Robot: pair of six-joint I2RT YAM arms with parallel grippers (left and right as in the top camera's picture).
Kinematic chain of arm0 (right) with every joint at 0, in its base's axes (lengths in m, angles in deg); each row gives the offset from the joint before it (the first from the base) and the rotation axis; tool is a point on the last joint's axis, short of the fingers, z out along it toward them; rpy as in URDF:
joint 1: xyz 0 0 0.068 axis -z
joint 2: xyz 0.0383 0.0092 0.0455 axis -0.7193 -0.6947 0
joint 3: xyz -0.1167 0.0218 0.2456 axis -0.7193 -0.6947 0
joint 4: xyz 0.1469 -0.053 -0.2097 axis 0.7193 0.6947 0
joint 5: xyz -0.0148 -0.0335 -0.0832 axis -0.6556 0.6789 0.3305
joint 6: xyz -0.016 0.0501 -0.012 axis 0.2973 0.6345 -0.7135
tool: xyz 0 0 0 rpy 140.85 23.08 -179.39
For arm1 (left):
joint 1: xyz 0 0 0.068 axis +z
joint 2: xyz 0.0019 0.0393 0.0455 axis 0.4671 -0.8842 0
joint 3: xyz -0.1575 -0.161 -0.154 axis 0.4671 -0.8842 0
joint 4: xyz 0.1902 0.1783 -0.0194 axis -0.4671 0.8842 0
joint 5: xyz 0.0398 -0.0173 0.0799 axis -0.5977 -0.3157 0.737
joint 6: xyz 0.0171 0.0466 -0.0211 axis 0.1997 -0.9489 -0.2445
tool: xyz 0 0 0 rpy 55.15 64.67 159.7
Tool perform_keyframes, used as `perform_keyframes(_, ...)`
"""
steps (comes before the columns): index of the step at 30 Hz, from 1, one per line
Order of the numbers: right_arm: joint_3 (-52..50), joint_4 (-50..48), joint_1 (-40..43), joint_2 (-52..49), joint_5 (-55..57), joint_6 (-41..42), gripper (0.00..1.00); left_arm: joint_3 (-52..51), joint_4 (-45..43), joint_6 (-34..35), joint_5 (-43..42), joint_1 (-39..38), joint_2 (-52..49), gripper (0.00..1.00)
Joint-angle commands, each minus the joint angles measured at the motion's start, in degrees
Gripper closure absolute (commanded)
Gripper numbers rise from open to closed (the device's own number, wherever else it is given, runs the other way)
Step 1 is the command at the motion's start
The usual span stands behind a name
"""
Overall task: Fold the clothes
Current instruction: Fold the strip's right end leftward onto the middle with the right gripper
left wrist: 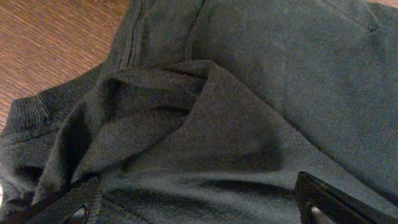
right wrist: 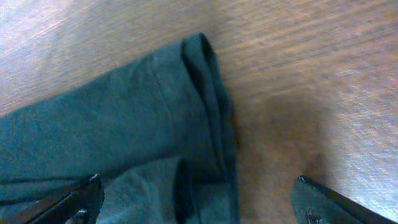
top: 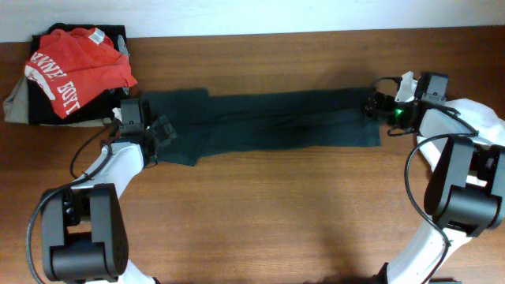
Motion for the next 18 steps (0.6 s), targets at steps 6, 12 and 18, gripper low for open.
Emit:
perform_keyframes(6,0.3,3.1,-6.0,-3.2,5.3,3.8,0.68,0.5,0.4,-0.3,0.6,0.3,1.2,0.01)
perform_keyframes(12,16.8,28.5,-6.0,-0.5,27.5,9.0,0.96,0.5,0.5,-0.3,0.6,0.3,1.2,0.01)
perform_keyframes(18,26.3,43.1,-15.0,4.2,20.8,10.4,0.96,0.5,0.3,-0.3,-2.2,0.3,1.2,0.01)
